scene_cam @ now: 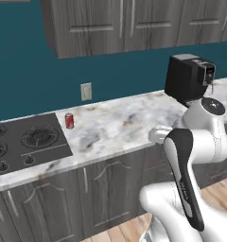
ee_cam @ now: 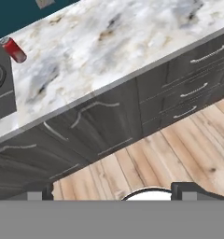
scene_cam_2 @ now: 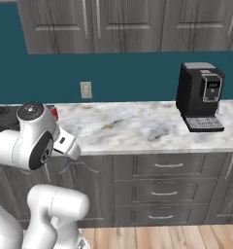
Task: Four empty soda cans are scattered around the kitchen. Gather all the cans and cluster them next to the stove for recycling.
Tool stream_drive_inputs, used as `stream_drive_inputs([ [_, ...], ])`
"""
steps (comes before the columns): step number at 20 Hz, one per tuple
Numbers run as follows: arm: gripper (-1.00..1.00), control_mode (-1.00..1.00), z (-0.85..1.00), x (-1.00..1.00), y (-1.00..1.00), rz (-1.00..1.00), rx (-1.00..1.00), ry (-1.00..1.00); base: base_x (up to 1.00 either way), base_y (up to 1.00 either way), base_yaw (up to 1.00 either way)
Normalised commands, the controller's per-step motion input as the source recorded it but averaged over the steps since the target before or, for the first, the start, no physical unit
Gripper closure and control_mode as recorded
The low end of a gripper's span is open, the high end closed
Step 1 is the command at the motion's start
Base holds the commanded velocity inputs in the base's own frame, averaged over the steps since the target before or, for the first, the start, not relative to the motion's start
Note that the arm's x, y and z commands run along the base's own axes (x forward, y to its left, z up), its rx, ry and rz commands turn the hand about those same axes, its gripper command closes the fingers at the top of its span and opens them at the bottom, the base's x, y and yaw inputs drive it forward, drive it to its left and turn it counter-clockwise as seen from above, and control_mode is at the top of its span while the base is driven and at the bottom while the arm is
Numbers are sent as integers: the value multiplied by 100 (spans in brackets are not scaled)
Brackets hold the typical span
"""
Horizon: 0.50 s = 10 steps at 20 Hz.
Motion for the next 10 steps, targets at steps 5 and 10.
stream_drive_inputs([
  [5,-100,100,0,0,0,0,0,0,-32,0,-40],
  [10,-100,100,0,0,0,0,0,0,-31,0,-41],
])
